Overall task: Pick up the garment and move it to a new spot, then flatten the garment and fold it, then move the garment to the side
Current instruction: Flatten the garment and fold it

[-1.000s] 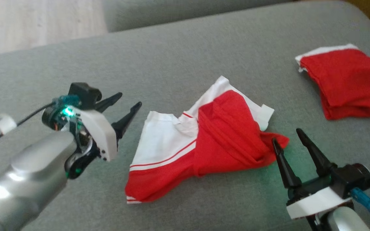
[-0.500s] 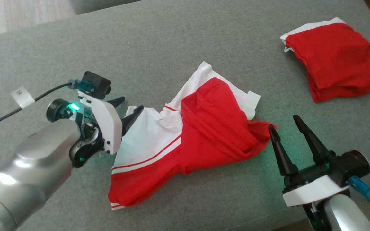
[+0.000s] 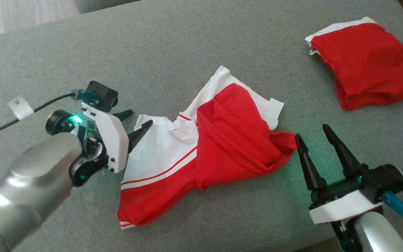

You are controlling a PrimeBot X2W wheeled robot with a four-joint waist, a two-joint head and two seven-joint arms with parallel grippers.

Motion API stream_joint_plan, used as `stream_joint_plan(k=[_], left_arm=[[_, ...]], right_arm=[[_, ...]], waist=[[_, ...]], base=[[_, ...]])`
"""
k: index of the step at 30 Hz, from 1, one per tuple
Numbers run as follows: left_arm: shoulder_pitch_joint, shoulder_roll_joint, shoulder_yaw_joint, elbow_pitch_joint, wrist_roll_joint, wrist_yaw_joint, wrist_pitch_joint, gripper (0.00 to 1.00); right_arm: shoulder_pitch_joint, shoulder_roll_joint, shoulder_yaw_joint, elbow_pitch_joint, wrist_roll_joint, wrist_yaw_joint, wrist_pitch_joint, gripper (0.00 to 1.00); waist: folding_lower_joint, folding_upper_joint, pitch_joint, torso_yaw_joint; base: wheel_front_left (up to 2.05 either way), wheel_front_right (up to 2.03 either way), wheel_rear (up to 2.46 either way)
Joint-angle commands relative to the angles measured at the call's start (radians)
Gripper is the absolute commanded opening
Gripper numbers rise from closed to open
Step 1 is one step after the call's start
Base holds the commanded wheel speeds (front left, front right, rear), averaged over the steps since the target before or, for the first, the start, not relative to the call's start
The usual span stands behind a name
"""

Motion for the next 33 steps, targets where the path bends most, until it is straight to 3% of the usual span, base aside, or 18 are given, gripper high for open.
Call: stream_joint_plan(k=[1, 6, 7, 9, 13, 24, 33], left_arm=[[-0.02, 0.027, 0.037, -0.009, -0.008, -0.006, 0.007, 1.0], [-0.012, 0.03, 0.037, -0.016, -0.008, -0.006, 0.025, 1.0], [-0.008, 0.031, 0.037, -0.019, -0.008, -0.006, 0.029, 0.94], [0.003, 0.031, 0.037, -0.034, -0.011, -0.006, 0.039, 0.0], [0.003, 0.049, 0.037, -0.085, 0.013, -0.006, 0.032, 0.0], [-0.119, 0.1, 0.064, -0.144, 0.094, -0.006, -0.321, 0.0], [-0.302, 0.091, 0.152, -0.257, 0.107, -0.006, -0.476, 0.0]], right_arm=[[-0.015, -0.006, 0.01, -0.033, 0.001, -0.001, -0.004, 1.0], [-0.017, -0.01, 0.008, -0.033, 0.003, -0.001, -0.004, 1.0], [-0.016, -0.011, 0.007, -0.034, 0.003, -0.001, -0.004, 1.0], [-0.016, -0.012, 0.005, -0.035, 0.003, -0.001, -0.004, 1.0], [-0.014, -0.012, -0.001, -0.037, 0.001, -0.001, -0.004, 1.0], [0.028, -0.019, 0.004, -0.015, 0.002, -0.001, -0.004, 1.0], [0.079, -0.013, 0.015, -0.002, -0.003, -0.001, -0.004, 1.0]], waist=[[0.0, 0.0, 0.004, 0.001], [0.0, 0.0, 0.008, 0.002], [0.0, 0.0, 0.009, 0.002], [0.0, 0.0, 0.011, 0.002], [0.0, 0.0, 0.013, 0.011], [0.0, 0.0, -0.098, 0.067], [0.0, 0.0, -0.222, 0.075]], base=[[0.0, 0.0, 0.0], [0.0, 0.0, 0.0], [0.0, 0.0, 0.0], [0.0, 0.0, 0.0], [0.0, 0.0, 0.0], [0.0, 0.0, 0.0], [0.0, 0.0, 0.0]])
